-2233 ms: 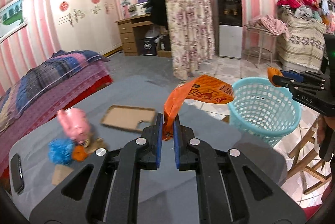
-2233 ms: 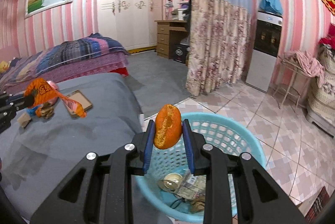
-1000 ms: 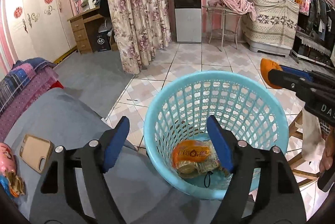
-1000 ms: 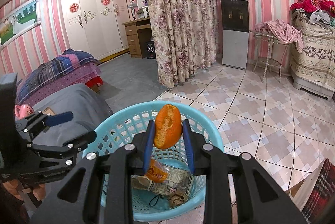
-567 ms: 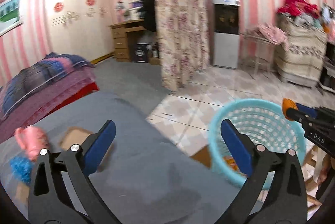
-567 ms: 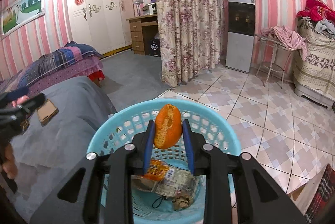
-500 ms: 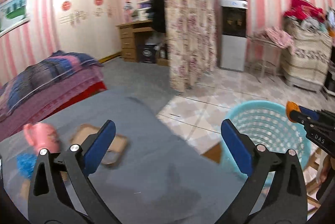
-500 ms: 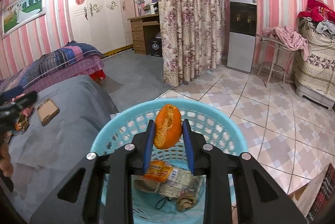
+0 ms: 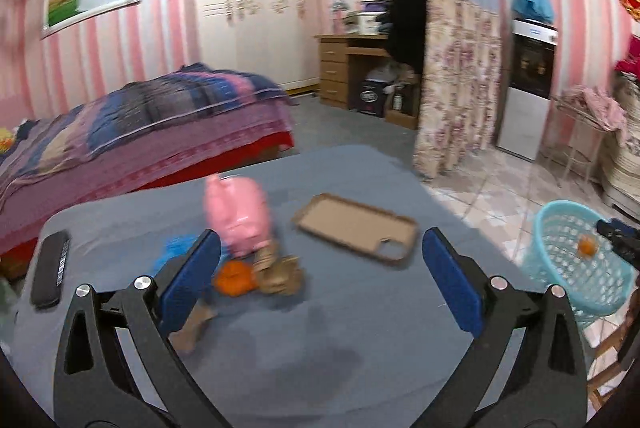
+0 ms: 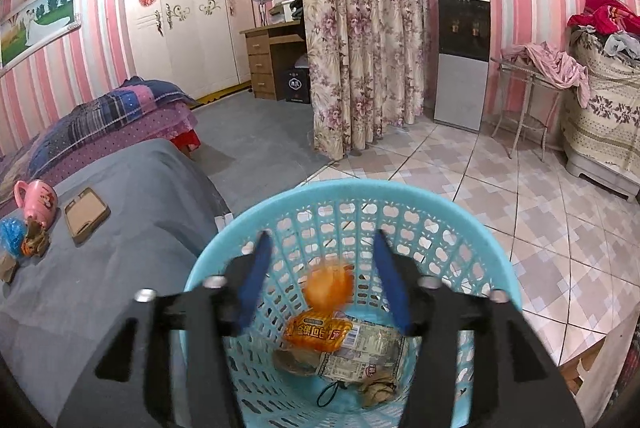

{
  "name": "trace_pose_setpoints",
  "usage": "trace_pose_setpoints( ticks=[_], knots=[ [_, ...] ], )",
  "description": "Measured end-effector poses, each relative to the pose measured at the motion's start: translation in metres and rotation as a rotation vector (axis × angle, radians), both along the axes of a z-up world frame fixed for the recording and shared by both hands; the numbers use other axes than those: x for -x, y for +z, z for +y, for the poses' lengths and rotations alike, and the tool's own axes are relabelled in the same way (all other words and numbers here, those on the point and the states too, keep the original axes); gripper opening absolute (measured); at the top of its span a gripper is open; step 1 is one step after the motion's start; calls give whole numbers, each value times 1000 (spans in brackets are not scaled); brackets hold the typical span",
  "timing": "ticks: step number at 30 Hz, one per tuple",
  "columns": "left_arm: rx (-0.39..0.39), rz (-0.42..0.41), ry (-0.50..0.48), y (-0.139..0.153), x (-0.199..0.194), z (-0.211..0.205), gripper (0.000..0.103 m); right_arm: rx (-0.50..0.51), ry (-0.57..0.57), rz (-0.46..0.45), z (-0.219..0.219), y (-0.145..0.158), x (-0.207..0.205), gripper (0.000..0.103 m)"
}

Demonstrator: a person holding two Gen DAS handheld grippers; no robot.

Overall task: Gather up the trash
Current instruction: 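Open the right gripper to drop the orange peel into the basket, then move the left gripper back to the table and grasp the second cardboard tube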

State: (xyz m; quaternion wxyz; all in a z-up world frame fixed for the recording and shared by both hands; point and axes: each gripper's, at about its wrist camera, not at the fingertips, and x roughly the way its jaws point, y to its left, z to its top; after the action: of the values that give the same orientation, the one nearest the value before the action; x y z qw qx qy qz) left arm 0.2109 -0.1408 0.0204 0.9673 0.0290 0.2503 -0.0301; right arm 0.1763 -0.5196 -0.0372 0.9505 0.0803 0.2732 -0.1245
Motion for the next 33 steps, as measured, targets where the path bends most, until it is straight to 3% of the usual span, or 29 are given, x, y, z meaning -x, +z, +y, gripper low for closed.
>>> trace_pose_setpoints(
  ticks=[1,6,9,19,26,33],
  knots=[
    [5,4,13,-1,1,8,97,2,1,-5,1,2,1,71],
    [5,20,85,-4,8,46,97,20,-7,-22,6,9,2,91],
    [16,27,116,-3,15,67,97,26,-1,-33,13,16,2,96],
    [32,-16,204,15,48,130,97,-17,118,-117,84,63,7,98],
    [19,-35,267,24,66,171,97,-28,259,-189,180,109,-5,98],
    [12,-38,312,22,79,203,97,-8,393,-205,269,116,-21,98]
  ],
)
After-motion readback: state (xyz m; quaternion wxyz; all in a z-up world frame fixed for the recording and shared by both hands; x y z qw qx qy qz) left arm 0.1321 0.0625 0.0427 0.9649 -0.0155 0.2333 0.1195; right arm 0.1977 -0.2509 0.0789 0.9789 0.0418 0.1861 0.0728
